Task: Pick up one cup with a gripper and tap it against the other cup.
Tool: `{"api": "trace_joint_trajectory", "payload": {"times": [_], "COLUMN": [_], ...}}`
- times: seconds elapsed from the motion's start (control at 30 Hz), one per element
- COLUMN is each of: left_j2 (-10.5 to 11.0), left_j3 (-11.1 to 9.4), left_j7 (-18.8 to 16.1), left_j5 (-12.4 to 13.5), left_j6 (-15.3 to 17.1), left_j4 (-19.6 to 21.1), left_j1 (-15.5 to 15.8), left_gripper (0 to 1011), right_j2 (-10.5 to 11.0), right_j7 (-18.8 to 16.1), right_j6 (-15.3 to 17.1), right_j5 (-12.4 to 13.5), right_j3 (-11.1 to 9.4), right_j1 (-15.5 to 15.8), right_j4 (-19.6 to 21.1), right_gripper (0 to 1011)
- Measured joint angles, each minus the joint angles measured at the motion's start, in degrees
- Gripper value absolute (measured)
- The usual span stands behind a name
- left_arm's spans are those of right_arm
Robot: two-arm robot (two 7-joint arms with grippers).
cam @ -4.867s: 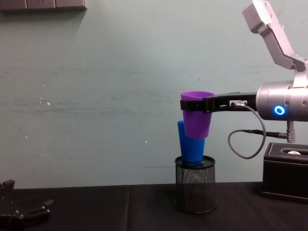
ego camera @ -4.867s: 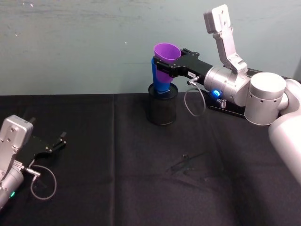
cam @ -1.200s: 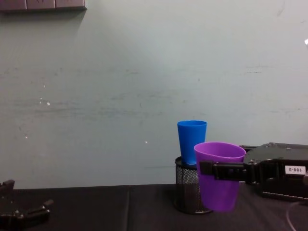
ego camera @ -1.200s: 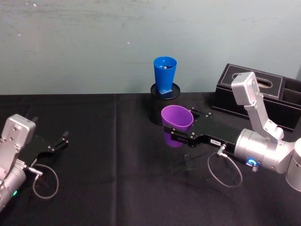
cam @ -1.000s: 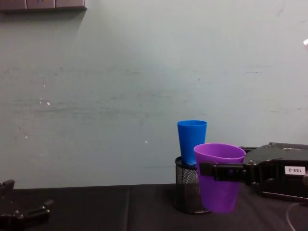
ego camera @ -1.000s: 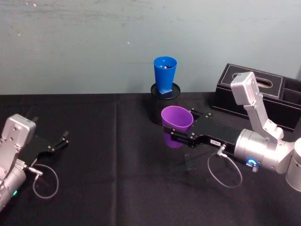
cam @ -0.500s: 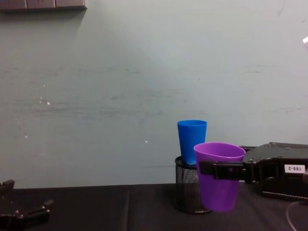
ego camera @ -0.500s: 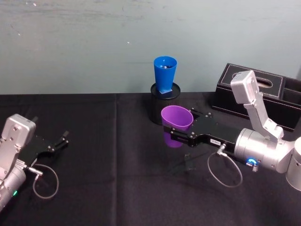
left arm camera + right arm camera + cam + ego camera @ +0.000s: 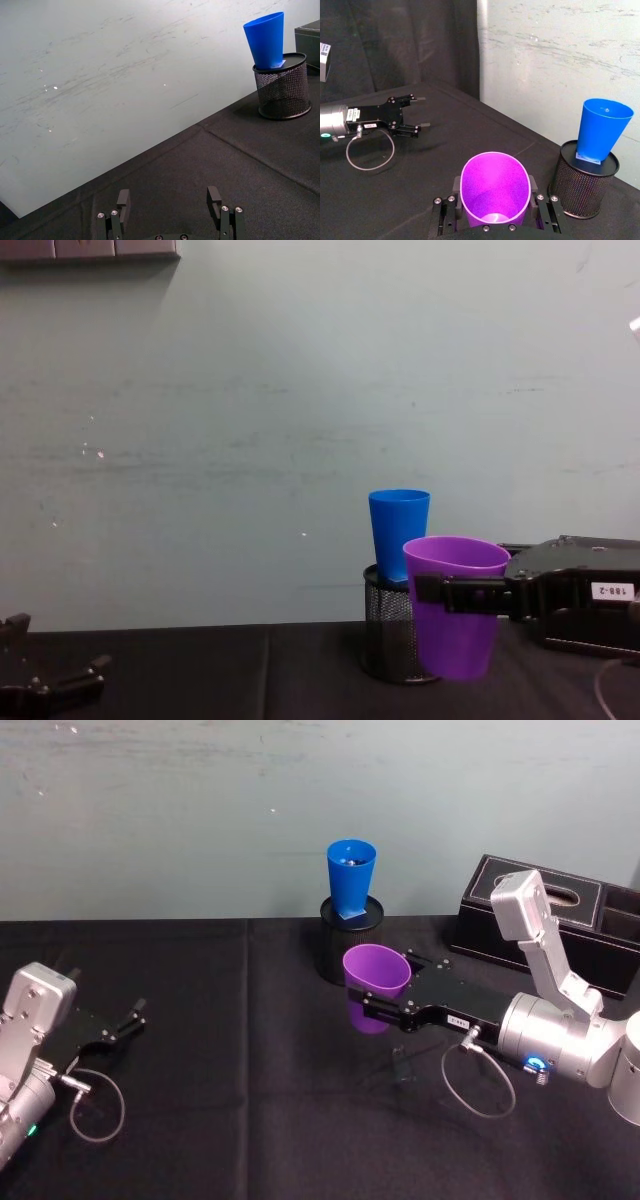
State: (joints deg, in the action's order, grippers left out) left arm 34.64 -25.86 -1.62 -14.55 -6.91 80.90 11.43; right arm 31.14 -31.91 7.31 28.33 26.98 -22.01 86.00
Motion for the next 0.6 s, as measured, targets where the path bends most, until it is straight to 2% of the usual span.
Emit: {"api": "trace_joint_trajectory", "payload": {"times": [0.6], "left_j2": [0.0], "left_j3": [0.0], "left_j7": [0.0], "left_j5": [0.0], "left_j6": [0.0], "left_j4": [0.0], "left_j1": [0.0], "left_gripper": [1000], "right_j2": [0.0], "right_j7": [0.0], "right_j6": [-0.1], "right_j5": [-0.1], "right_j3": [0.0], "right_j1": [0.0], "right_j4": [0.0], "right_gripper": [718]}}
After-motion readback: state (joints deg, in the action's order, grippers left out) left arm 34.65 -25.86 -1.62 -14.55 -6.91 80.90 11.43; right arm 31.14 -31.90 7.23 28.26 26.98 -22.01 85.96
